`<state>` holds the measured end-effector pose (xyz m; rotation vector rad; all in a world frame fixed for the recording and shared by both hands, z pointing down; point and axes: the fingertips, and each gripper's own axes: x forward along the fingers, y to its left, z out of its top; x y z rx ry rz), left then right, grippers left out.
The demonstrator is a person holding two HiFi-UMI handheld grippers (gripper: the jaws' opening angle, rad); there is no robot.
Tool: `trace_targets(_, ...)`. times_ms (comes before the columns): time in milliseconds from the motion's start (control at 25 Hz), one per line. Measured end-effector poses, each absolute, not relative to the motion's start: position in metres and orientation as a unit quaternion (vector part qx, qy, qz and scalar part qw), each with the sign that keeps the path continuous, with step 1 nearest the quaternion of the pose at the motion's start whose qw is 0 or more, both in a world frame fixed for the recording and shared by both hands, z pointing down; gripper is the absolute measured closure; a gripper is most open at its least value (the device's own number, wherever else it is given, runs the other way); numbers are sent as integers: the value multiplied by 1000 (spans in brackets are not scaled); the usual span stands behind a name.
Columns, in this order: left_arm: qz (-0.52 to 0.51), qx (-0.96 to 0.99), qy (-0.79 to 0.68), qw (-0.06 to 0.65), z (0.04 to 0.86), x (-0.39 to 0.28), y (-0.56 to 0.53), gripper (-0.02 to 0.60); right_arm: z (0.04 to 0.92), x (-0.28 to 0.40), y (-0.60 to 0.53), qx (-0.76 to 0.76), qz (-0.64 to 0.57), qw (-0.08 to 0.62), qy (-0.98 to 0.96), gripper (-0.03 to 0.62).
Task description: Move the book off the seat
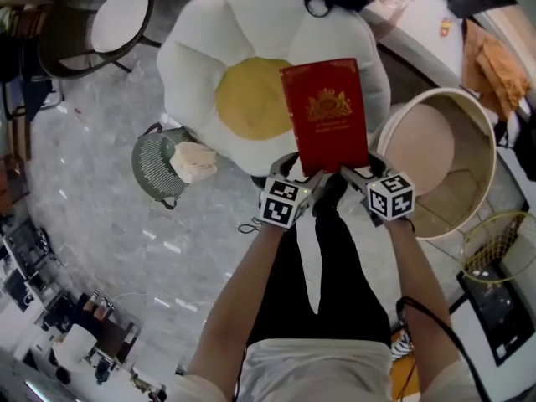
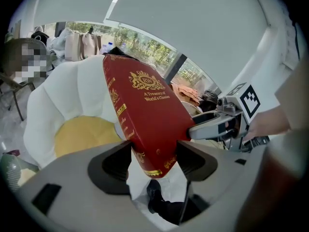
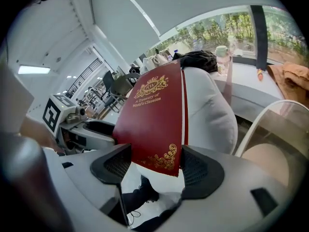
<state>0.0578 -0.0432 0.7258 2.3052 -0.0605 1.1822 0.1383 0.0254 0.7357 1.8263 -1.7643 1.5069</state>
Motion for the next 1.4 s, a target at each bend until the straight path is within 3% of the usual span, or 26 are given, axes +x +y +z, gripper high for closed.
trace_targets(1400,507,820,227,137,784,211,156,290,795,237,256,743,546,-53,-384,266)
